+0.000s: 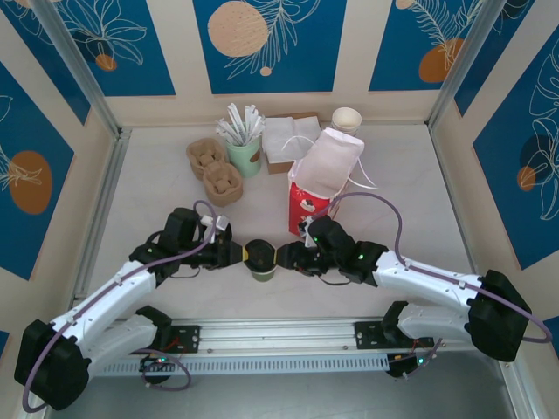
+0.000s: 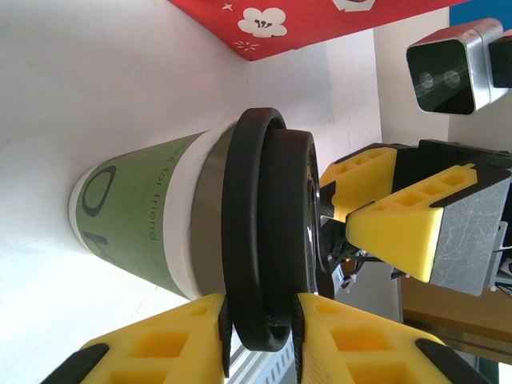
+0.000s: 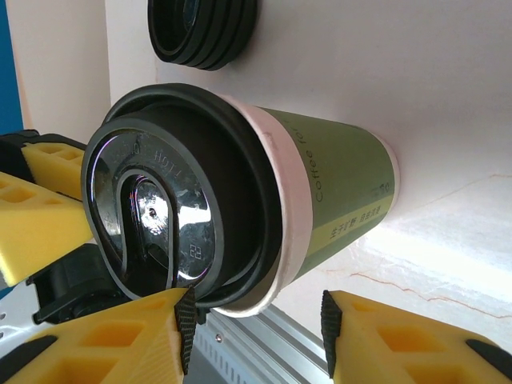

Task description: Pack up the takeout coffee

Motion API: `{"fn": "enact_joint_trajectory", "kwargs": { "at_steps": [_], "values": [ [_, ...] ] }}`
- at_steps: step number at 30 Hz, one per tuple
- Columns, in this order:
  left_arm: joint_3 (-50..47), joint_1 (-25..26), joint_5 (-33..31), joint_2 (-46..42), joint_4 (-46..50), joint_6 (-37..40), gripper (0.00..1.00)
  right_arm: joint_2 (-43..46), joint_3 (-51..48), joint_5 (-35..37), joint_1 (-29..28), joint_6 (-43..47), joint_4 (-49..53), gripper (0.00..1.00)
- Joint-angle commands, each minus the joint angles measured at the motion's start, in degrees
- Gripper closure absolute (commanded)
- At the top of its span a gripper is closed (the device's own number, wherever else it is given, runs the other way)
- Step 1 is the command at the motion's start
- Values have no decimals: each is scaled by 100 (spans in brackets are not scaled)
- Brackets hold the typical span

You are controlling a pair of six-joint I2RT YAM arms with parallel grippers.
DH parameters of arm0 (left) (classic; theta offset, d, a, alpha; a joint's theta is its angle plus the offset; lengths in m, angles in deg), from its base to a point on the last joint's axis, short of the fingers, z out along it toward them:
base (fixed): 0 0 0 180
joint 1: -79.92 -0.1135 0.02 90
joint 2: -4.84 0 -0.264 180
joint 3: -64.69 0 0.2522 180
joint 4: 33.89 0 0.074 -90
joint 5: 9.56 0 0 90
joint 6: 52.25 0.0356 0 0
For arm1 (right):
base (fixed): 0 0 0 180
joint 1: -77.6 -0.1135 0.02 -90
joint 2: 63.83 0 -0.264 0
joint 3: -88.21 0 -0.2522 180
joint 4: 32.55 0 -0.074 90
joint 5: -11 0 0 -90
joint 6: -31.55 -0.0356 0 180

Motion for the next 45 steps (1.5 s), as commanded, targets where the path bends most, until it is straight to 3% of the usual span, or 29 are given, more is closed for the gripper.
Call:
{"fn": "enact_joint_trajectory", "kwargs": {
  "at_steps": [1, 30, 45],
  "values": [
    [-70, -90, 21, 45, -61, 140, 72, -58, 202, -85, 26, -44, -74, 52],
    [-99, -92, 70, 153, -98, 337, 67, -307, 406, -174, 20, -52, -65, 49],
    [482, -88, -212, 218, 555, 921, 39, -417, 663, -7, -44, 88, 321, 48]
  ]
}}
